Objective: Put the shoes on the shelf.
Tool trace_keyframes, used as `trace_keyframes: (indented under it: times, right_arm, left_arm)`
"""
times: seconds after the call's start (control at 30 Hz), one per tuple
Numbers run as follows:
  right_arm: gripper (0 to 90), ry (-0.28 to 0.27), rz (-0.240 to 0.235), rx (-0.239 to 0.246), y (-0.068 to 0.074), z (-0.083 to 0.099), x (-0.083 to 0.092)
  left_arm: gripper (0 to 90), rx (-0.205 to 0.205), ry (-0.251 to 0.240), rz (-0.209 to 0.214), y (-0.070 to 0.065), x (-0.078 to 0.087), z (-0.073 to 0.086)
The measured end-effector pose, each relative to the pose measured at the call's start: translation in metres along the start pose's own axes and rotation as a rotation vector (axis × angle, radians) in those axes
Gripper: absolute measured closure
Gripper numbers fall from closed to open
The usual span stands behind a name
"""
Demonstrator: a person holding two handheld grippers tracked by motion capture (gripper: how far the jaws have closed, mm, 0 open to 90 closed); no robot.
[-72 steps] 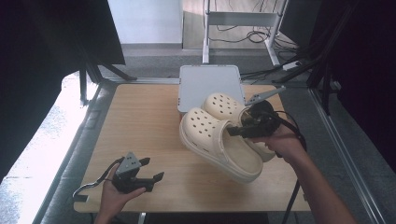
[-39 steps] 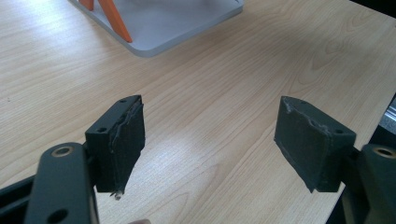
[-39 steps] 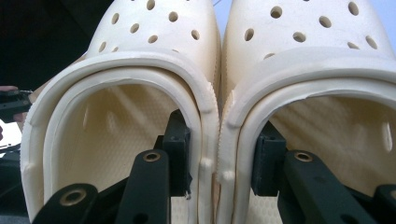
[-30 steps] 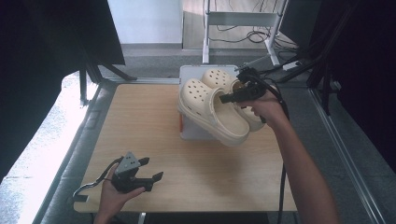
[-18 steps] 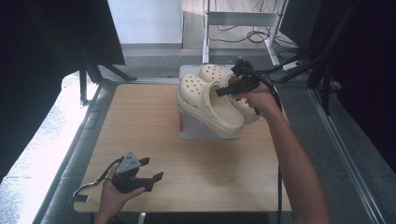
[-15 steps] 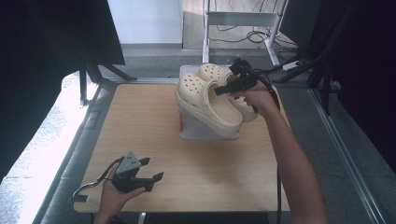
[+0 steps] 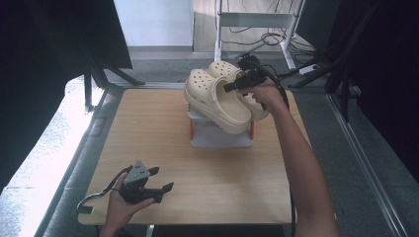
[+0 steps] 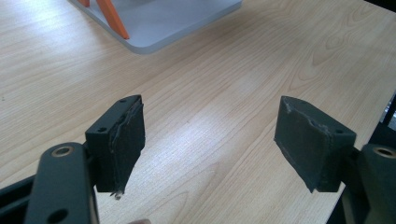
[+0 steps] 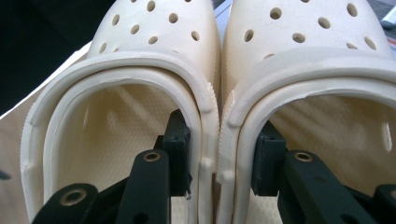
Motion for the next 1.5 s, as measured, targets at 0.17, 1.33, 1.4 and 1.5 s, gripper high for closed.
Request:
trace_keyframes:
  times: [0.17,1.33,1.4,1.5]
  right_arm:
    - [65.7,-0.003,0.039,-0.031,-0.002,-0.008,-0.002]
    - [65.3,-0.104,0.346,-0.404,-0.002,-0.039,-0.046]
    - [65.3,-0.114,0.361,-0.422,-0.003,-0.039,-0.047]
    - [65.1,-0.114,0.375,-0.436,-0.002,-0.039,-0.05]
  left_arm:
    - [24.9,-0.002,0.0,0.002,0.0,-0.001,0.0]
    - [24.9,-0.004,-0.003,0.007,0.0,0.0,0.0]
    - [24.9,-0.004,-0.005,0.01,0.0,0.0,0.0]
    - [24.9,-0.004,-0.005,0.01,0.0,0.0,0.0]
Point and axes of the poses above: each handheld gripper's, and its own axes: x roughly backward along the jaws, z roughly out of its underside, y roughly to its left, the point moved 2 cm from there along -x, roughly forward along the jaws, and after that the axes turned 1 degree about y, right-handed, at the moved point
